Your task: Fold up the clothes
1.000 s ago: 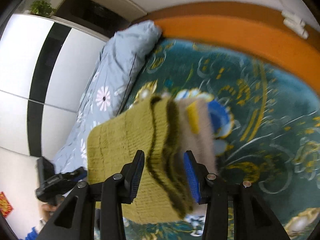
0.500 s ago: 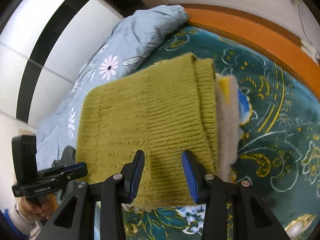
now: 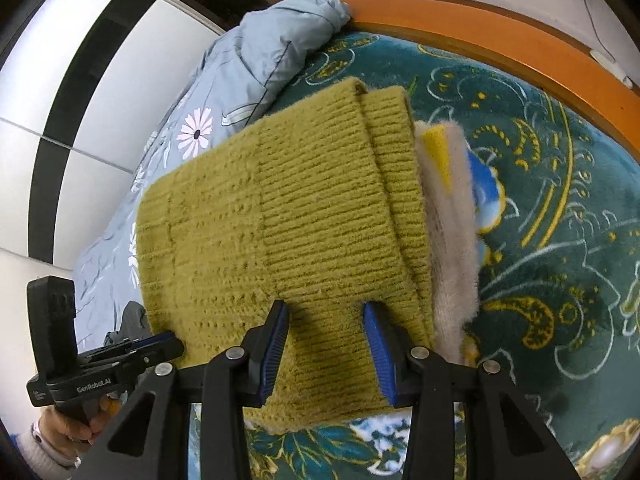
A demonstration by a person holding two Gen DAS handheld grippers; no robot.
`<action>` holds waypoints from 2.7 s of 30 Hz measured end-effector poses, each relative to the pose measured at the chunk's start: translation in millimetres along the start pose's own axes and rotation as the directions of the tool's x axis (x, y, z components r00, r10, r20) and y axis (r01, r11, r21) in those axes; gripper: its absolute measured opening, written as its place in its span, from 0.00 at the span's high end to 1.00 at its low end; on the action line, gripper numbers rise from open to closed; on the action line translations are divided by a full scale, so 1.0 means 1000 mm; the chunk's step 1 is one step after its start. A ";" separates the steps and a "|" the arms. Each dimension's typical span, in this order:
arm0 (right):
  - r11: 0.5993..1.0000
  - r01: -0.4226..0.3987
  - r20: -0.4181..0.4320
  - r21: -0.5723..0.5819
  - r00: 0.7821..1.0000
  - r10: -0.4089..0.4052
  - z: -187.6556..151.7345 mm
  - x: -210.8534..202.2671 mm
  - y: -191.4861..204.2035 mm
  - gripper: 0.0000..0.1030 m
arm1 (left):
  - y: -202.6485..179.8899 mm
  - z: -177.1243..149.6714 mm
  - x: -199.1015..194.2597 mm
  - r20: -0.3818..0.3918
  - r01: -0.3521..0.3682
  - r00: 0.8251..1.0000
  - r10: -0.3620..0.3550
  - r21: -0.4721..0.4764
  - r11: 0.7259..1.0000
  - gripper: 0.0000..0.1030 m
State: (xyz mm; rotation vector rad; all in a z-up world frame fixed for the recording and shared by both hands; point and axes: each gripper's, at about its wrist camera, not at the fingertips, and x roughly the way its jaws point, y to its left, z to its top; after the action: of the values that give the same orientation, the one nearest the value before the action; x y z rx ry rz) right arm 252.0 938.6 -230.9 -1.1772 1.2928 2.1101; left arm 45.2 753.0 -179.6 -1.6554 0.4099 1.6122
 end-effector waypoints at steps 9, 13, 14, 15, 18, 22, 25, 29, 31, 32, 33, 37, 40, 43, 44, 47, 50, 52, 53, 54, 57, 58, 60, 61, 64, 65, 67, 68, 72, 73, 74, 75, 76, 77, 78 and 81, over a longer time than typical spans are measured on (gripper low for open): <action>0.997 0.017 0.031 -0.074 0.999 -0.015 -0.043 -0.040 0.018 0.52 | -0.014 -0.022 -0.029 0.048 0.026 0.999 -0.022 -0.089 0.996 0.50; 0.998 0.010 -0.014 -0.063 1.000 -0.011 -0.064 -0.035 0.016 0.51 | -0.019 -0.036 -0.035 0.089 0.054 0.995 -0.042 -0.131 0.990 0.48; 0.998 0.009 -0.024 -0.057 1.000 -0.010 -0.068 -0.033 0.016 0.51 | -0.021 -0.038 -0.034 0.092 0.054 0.995 -0.041 -0.138 0.989 0.48; 0.998 0.008 -0.028 -0.056 1.000 -0.010 -0.070 -0.031 0.015 0.51 | -0.022 -0.041 -0.034 0.095 0.054 0.995 -0.040 -0.144 0.988 0.48; 0.997 0.024 -0.038 -0.079 0.999 -0.027 -0.080 -0.029 0.018 0.48 | -0.027 -0.053 -0.027 0.065 0.027 0.998 -0.016 -0.160 0.987 0.48; 0.995 0.034 -0.062 -0.093 0.997 -0.040 -0.092 -0.024 0.017 0.46 | -0.033 -0.070 -0.019 0.022 -0.006 1.000 0.010 -0.175 0.985 0.48; 0.994 0.047 -0.076 -0.099 0.996 -0.054 -0.097 -0.022 0.017 0.45 | -0.033 -0.082 -0.011 -0.011 -0.040 0.999 0.038 -0.203 0.978 0.48; 0.993 0.064 -0.088 -0.098 0.993 -0.072 -0.099 -0.017 0.016 0.40 | -0.037 -0.092 -0.006 -0.032 -0.068 0.998 0.063 -0.236 0.969 0.48; 0.993 0.070 -0.088 -0.090 0.993 -0.078 -0.099 -0.016 0.014 0.37 | -0.041 -0.093 -0.003 -0.054 -0.106 0.994 0.096 -0.232 0.967 0.48; 0.994 0.073 -0.085 -0.084 0.993 -0.080 -0.099 -0.016 0.012 0.36 | -0.040 -0.093 0.000 -0.069 -0.129 0.991 0.116 -0.226 0.966 0.48; 0.994 0.073 -0.082 -0.078 0.993 -0.080 -0.099 -0.016 0.011 0.35 | -0.041 -0.093 0.002 -0.078 -0.149 0.988 0.135 -0.221 0.964 0.47; 0.995 0.078 -0.080 -0.061 0.993 -0.083 -0.101 -0.013 0.008 0.33 | -0.040 -0.093 0.001 -0.079 -0.206 0.978 0.193 -0.222 0.953 0.29; 0.994 0.084 -0.083 -0.066 0.993 -0.089 -0.102 -0.010 0.007 0.33 | -0.039 -0.092 0.002 -0.082 -0.232 0.972 0.219 -0.220 0.948 0.23; 0.994 0.086 -0.079 -0.071 0.993 -0.091 -0.102 -0.008 0.007 0.32 | -0.038 -0.091 0.003 -0.078 -0.251 0.968 0.240 -0.214 0.944 0.23; 0.994 0.086 -0.078 -0.073 0.993 -0.092 -0.102 -0.008 0.006 0.32 | -0.039 -0.090 0.004 -0.076 -0.257 0.966 0.246 -0.213 0.943 0.23; 0.993 0.090 -0.075 -0.081 0.993 -0.096 -0.103 -0.005 0.008 0.21 | -0.040 -0.092 0.005 -0.063 -0.270 0.963 0.263 -0.210 0.940 0.18; 0.993 0.074 -0.081 -0.091 0.993 -0.082 -0.105 -0.001 0.010 0.14 | -0.038 -0.093 0.005 -0.053 -0.277 0.961 0.272 -0.217 0.936 0.18; 0.992 0.076 -0.083 -0.101 0.993 -0.085 -0.106 0.000 0.012 0.11 | -0.037 -0.094 0.004 -0.042 -0.287 0.958 0.285 -0.224 0.931 0.17; 0.991 0.080 -0.081 -0.107 0.993 -0.088 -0.106 0.000 0.013 0.11 | -0.037 -0.094 0.003 -0.038 -0.286 0.958 0.285 -0.226 0.931 0.17; 0.991 0.080 -0.079 -0.107 0.993 -0.089 -0.107 0.000 0.013 0.09 | -0.036 -0.094 0.003 -0.035 -0.285 0.958 0.285 -0.228 0.931 0.17; 0.992 0.081 -0.066 -0.101 0.994 -0.088 -0.107 -0.001 0.014 0.00 | -0.036 -0.095 0.000 -0.014 -0.284 0.957 0.289 -0.233 0.930 0.17; 0.992 0.084 -0.061 -0.097 0.994 -0.091 -0.107 -0.002 0.013 0.00 | -0.037 -0.096 -0.001 -0.005 -0.285 0.956 0.292 -0.232 0.930 0.17; 0.992 0.091 -0.049 -0.090 0.994 -0.095 -0.106 -0.002 0.012 0.00 | -0.037 -0.097 -0.003 0.022 -0.284 0.955 0.297 -0.230 0.931 0.14; 0.992 0.092 -0.048 -0.087 0.994 -0.096 -0.106 -0.002 0.012 0.00 | -0.037 -0.097 -0.004 0.031 -0.284 0.954 0.299 -0.230 0.931 0.10; 0.992 0.094 -0.043 -0.080 0.994 -0.098 -0.106 -0.003 0.011 0.00 | -0.037 -0.097 -0.007 0.057 -0.299 0.946 0.320 -0.231 0.926 0.09; 0.992 0.094 -0.039 -0.082 0.994 -0.097 -0.106 -0.003 0.012 0.00 | -0.036 -0.097 -0.008 0.064 -0.306 0.942 0.328 -0.233 0.923 0.09; 0.991 0.095 -0.035 -0.092 0.995 -0.098 -0.107 -0.004 0.014 0.00 | -0.034 -0.097 -0.008 0.068 -0.307 0.941 0.331 -0.235 0.922 0.09; 0.991 0.095 -0.035 -0.096 0.995 -0.099 -0.107 -0.004 0.015 0.00 | -0.034 -0.098 -0.008 0.067 -0.307 0.941 0.331 -0.237 0.922 0.09; 0.990 0.094 -0.026 -0.108 0.995 -0.097 -0.107 -0.006 0.018 0.00 | -0.032 -0.100 -0.007 0.056 -0.291 0.948 0.313 -0.241 0.926 0.09; 0.989 0.095 -0.024 -0.110 0.995 -0.098 -0.107 -0.007 0.019 0.00 | -0.032 -0.100 -0.006 0.053 -0.279 0.953 0.300 -0.240 0.930 0.09; 0.989 0.096 -0.021 -0.110 0.995 -0.099 -0.107 -0.007 0.020 0.00 | -0.032 -0.101 -0.007 0.051 -0.274 0.955 0.293 -0.238 0.932 0.09; 0.989 0.097 -0.018 -0.110 0.995 -0.100 -0.107 -0.008 0.020 0.00 | -0.033 -0.101 -0.007 0.054 -0.276 0.954 0.295 -0.233 0.933 0.09; 0.989 0.098 -0.016 -0.110 0.995 -0.101 -0.107 -0.008 0.021 0.00 | -0.034 -0.101 -0.006 0.056 -0.278 0.953 0.297 -0.229 0.933 0.09; 0.989 0.100 -0.013 -0.110 0.995 -0.102 -0.107 -0.009 0.021 0.00 | -0.035 -0.101 -0.006 0.058 -0.280 0.952 0.299 -0.224 0.933 0.09; 0.989 0.102 -0.010 -0.110 0.995 -0.104 -0.107 -0.009 0.021 0.00 | -0.035 -0.100 -0.007 0.060 -0.281 0.952 0.301 -0.220 0.934 0.09; 0.988 0.108 -0.007 -0.111 0.994 -0.109 -0.107 -0.009 0.022 0.00 | -0.035 -0.100 -0.007 0.069 -0.278 0.952 0.298 -0.209 0.938 0.09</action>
State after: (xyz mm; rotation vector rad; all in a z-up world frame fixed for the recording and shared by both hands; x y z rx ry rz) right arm 290.8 836.1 -235.3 -1.2786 1.1038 2.1209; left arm 138.6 703.5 -172.2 -1.7109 0.4719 2.0008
